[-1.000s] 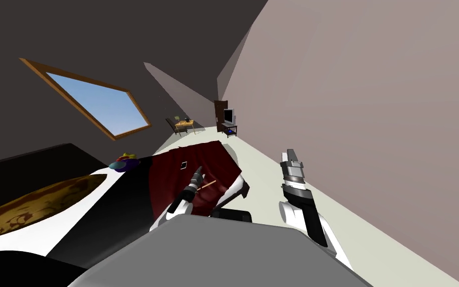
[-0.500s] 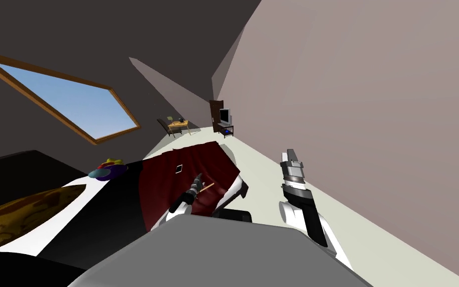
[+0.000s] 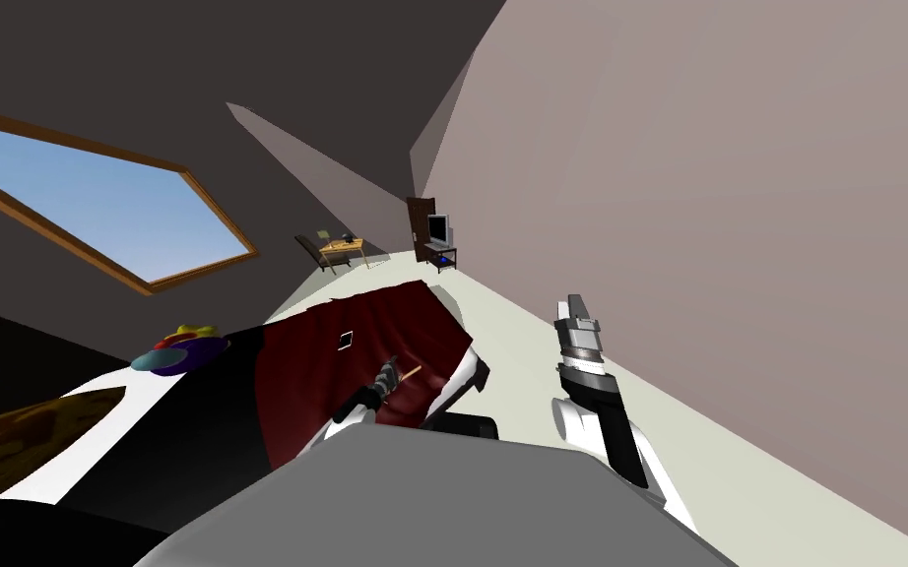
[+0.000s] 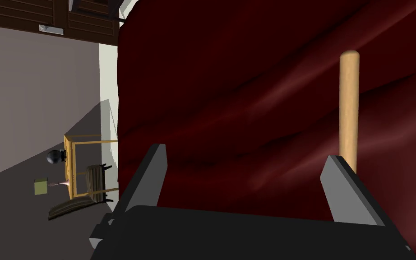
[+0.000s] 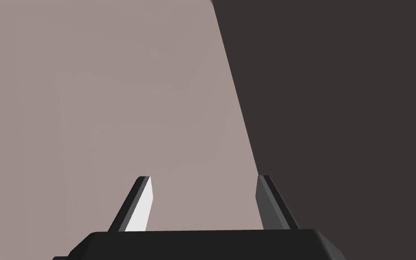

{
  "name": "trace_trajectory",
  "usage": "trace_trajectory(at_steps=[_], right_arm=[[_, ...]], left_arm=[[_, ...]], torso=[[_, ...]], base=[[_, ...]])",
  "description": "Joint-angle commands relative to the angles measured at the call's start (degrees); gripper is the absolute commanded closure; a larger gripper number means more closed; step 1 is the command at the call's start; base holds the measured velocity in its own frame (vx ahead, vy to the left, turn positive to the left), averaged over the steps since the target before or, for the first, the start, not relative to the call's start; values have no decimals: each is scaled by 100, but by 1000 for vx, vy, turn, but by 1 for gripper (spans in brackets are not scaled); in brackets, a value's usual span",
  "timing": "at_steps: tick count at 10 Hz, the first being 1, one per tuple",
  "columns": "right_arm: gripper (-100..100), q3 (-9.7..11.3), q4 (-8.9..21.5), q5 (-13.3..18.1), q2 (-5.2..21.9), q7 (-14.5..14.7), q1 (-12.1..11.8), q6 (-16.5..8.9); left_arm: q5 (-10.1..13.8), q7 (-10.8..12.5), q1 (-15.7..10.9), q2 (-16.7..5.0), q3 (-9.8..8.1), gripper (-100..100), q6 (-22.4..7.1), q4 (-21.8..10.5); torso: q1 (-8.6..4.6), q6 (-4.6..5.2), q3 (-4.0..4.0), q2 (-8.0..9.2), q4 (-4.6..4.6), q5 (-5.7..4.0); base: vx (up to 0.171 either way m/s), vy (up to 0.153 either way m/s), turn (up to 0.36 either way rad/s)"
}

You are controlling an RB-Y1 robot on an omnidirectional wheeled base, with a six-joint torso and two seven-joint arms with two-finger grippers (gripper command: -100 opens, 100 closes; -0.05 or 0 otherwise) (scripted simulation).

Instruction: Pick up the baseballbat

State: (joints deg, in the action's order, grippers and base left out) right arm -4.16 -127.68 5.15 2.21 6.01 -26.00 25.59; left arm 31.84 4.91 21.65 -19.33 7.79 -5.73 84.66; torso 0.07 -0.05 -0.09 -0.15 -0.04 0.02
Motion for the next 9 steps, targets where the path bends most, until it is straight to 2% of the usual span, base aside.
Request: trace_trajectory(at_steps=[1, 3, 4, 5, 6, 7, 8, 9], right_arm=[[0, 0, 0, 0, 0, 0, 0, 0], [0, 0, 0, 0, 0, 0, 0, 0], [0, 0, 0, 0, 0, 0, 0, 0], [0, 0, 0, 0, 0, 0, 1, 0], [0, 0, 0, 0, 0, 0, 0, 0], [0, 0, 0, 0, 0, 0, 0, 0], [0, 0, 0, 0, 0, 0, 0, 0], [0, 0, 0, 0, 0, 0, 0, 0]], left_arm=[[257, 70, -80, -77, 7, -100, -286, -286], [257, 70, -80, -77, 7, -100, -330, -360], [482, 134, -144, -148, 26, -100, -577, -535], [482, 134, -144, -148, 26, -100, -577, -666], [703, 197, -209, -218, 44, -100, -821, -859], [703, 197, -209, -218, 44, -100, -821, -971], [920, 259, -274, -289, 61, -100, -974, -1260], [920, 259, -274, -289, 61, -100, -1060, -1274]], torso=[[0, 0, 0, 0, 0, 0], [1, 0, 1, 0, 1, 0], [-6, 0, 2, 3, 1, -2], [-5, 3, 1, 1, 1, -2], [-3, 0, 1, 1, 0, -2], [1, 2, 0, 0, 0, 0], [1, -1, 1, 2, 1, -1], [2, 1, 0, -2, 0, 0]], base=[[27, 43, -123], [22, 25, -29], [24, 19, -96], [26, 25, -110], [28, 34, -123], [22, 35, -77], [36, 41, -125], [31, 37, -67]])
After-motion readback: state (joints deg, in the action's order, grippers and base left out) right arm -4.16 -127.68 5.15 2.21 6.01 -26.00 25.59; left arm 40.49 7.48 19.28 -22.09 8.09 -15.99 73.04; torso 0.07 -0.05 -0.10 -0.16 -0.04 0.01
